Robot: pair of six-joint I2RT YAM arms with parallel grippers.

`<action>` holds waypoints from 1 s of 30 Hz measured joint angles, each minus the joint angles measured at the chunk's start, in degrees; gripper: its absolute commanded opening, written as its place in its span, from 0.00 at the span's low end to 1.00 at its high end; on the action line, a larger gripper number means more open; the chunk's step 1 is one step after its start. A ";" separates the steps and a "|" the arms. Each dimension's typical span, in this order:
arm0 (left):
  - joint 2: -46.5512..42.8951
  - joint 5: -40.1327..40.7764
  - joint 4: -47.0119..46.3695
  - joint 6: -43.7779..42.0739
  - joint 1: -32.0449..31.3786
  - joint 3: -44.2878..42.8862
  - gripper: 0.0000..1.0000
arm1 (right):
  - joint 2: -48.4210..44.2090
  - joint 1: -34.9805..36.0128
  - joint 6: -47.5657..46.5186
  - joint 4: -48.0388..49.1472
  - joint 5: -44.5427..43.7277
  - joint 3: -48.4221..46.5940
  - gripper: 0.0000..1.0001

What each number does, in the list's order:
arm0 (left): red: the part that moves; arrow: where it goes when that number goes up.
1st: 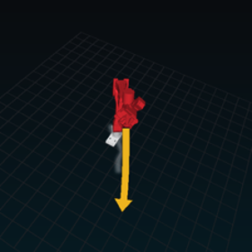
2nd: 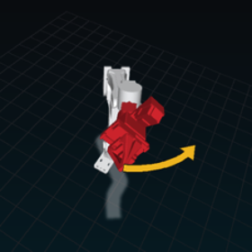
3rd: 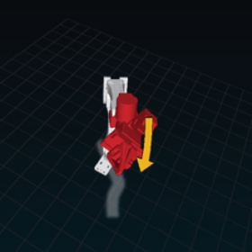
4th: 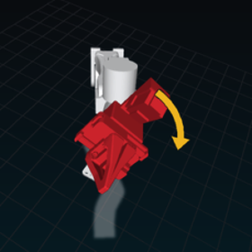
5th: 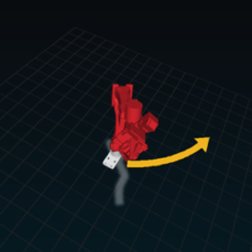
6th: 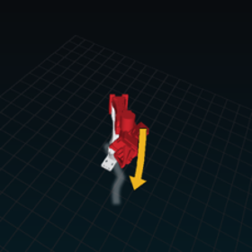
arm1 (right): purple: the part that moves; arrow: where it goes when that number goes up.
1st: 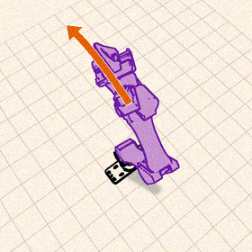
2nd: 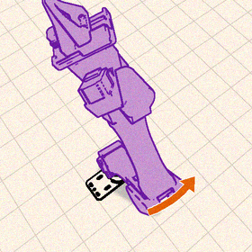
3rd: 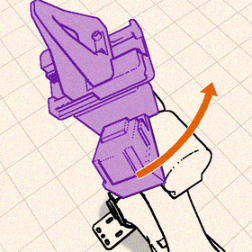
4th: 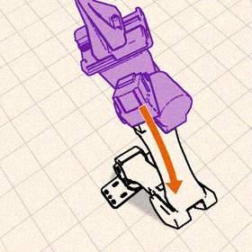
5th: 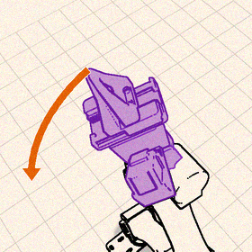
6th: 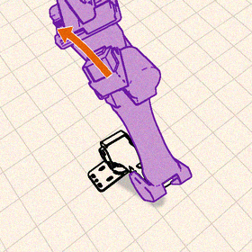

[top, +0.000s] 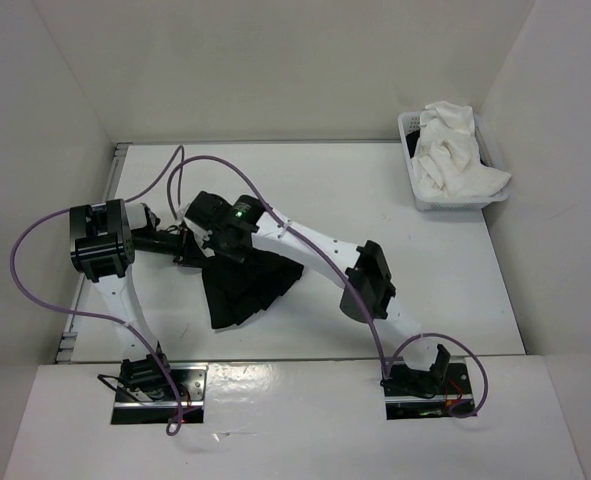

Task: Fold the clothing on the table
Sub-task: Fold the skirt

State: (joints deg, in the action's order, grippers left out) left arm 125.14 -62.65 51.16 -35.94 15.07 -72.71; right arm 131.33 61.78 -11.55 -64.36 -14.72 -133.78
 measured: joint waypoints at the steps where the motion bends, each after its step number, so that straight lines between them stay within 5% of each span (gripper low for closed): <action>1: 0.00 -0.02 -0.07 0.11 0.00 0.04 0.00 | 0.68 0.00 0.04 -0.44 1.29 -0.39 0.00; 12: -0.35 -0.02 -0.57 0.20 0.00 0.39 0.00 | 5.40 0.61 -0.33 -4.83 12.04 -1.73 0.01; 22: -0.42 0.00 -0.66 0.20 0.00 0.42 0.00 | 8.70 1.03 -1.11 -6.60 18.32 -6.71 0.15; 30: -0.50 0.02 -0.79 0.17 0.02 0.42 0.00 | 9.86 1.09 -1.31 -7.93 21.66 -10.69 0.50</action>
State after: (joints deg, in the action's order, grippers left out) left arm 124.64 -62.63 50.37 -35.77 15.09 -72.29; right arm 141.18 62.87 -12.86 -72.29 6.94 -144.46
